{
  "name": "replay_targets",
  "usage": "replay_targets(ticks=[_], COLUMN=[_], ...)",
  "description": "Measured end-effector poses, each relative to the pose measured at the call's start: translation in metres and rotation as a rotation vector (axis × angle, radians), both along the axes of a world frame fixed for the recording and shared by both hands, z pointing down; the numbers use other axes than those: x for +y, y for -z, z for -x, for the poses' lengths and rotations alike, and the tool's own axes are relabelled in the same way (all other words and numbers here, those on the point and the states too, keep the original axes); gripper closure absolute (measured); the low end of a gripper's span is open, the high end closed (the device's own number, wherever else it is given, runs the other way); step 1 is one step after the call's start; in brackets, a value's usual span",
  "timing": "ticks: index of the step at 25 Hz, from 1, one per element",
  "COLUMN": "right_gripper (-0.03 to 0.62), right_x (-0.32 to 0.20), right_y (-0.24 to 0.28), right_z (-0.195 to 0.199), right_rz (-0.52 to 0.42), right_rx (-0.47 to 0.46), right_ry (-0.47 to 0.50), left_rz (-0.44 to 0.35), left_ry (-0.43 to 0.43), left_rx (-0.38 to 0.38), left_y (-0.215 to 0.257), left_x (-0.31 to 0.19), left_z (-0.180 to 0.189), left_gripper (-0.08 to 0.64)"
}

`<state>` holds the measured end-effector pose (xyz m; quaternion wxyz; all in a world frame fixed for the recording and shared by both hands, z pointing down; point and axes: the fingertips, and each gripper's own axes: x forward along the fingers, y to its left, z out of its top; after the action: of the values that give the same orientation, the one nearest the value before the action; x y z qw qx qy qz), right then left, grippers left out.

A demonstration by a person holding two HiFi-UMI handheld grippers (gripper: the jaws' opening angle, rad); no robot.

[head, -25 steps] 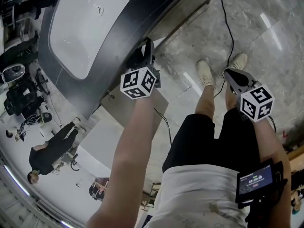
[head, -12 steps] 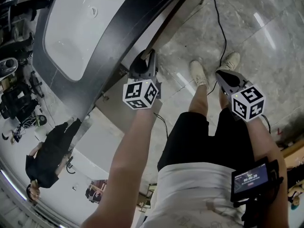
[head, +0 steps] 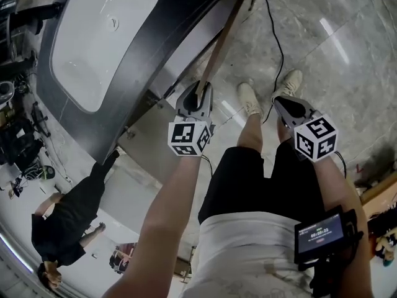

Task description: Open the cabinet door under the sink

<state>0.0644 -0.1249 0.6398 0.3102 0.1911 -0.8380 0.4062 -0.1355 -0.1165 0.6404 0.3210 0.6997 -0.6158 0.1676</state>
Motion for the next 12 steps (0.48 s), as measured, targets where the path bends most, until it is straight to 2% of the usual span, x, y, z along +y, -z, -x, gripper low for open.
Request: replay_targets(ticks=[5, 12], right_gripper=[0.568, 0.568], right_x=[-0.01, -0.003], right_y=[0.004, 0.007], right_z=[-0.011, -0.039], right_rz=[-0.017, -0.01], right_rx=[0.012, 0.039], right_ry=[-0.056, -0.126], left_rz=[0.014, 0.038], left_ry=[-0.085, -0.057], left_rx=[-0.049, -0.071], left_y=[0.001, 0.001], left_x=[0.005, 0.01], left_z=[-0.023, -0.041], left_gripper=[0.471, 0.476])
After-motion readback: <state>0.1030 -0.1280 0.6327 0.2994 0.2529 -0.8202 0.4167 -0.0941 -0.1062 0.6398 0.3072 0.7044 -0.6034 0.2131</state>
